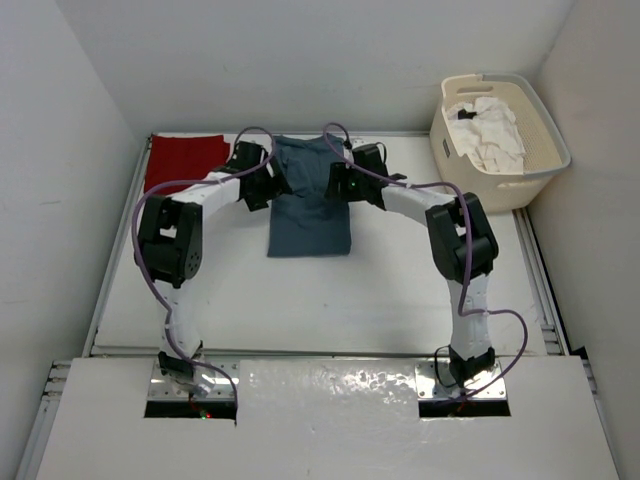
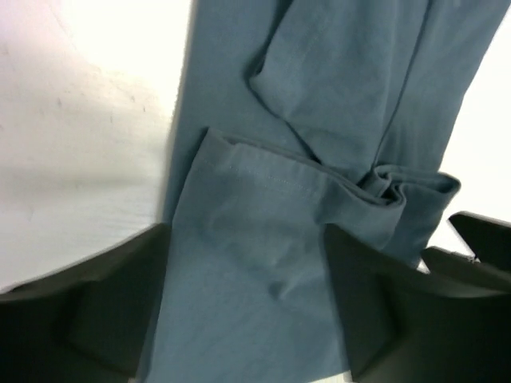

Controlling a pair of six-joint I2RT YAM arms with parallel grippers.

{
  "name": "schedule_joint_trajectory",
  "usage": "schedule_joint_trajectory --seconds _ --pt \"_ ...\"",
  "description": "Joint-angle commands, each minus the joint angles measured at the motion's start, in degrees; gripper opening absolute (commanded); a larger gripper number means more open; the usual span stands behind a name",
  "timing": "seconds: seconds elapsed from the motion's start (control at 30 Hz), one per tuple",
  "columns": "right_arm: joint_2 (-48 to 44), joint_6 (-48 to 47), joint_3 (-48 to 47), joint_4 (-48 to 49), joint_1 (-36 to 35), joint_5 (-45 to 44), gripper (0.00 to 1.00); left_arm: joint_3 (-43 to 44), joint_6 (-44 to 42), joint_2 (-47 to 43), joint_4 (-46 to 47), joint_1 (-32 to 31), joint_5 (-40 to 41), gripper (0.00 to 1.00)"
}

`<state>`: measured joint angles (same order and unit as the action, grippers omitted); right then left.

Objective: Fold and stack the t-shirts
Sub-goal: Fold the folded rectangular tshirt in 1/3 of the way, then grab one side of the 2/3 rectangular tshirt with both arms

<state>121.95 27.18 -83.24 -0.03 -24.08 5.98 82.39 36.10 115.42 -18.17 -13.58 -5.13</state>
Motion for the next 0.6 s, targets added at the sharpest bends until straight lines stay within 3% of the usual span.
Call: schedule_joint_trajectory --seconds 0.0,0.03,0.07,0.2,0.27,0.3,0.57 --pt "-1.5 -3.2 -4.2 -0.4 0.3 2.5 0.63 4.3 -1.6 -2.1 -0.5 0.8 0.1 0.8" --pt "-2.3 -3.7 -4.1 -1.2 0.3 2.7 0.63 4.6 -1.9 -2.7 -0.9 0.8 0.2 0.86" --pt "-3.2 -4.3 -3.2 -1.2 0.3 2.9 0.63 5.1 -2.2 -4.1 -1.5 0.8 0.4 0.98" --pt "-9.3 -4.6 1.7 -1.7 0.3 6.5 0.66 1.1 -2.3 -9.5 -2.9 0.8 1.6 1.0" --pt "-11.8 -4.7 7.1 -1.5 0.3 8.3 0.92 -3.5 -2.0 -13.1 -3.2 0.8 1.4 1.0" --pt "-13.2 -4.6 9.1 -1.3 0.3 8.2 0.99 -5.5 -1.9 -14.2 -2.7 0.8 0.8 1.0" --pt "-22.5 0.8 28.3 3.4 -0.7 11.7 0.99 -25.8 -2.7 -23.9 0.3 0.1 -5.0 1.0"
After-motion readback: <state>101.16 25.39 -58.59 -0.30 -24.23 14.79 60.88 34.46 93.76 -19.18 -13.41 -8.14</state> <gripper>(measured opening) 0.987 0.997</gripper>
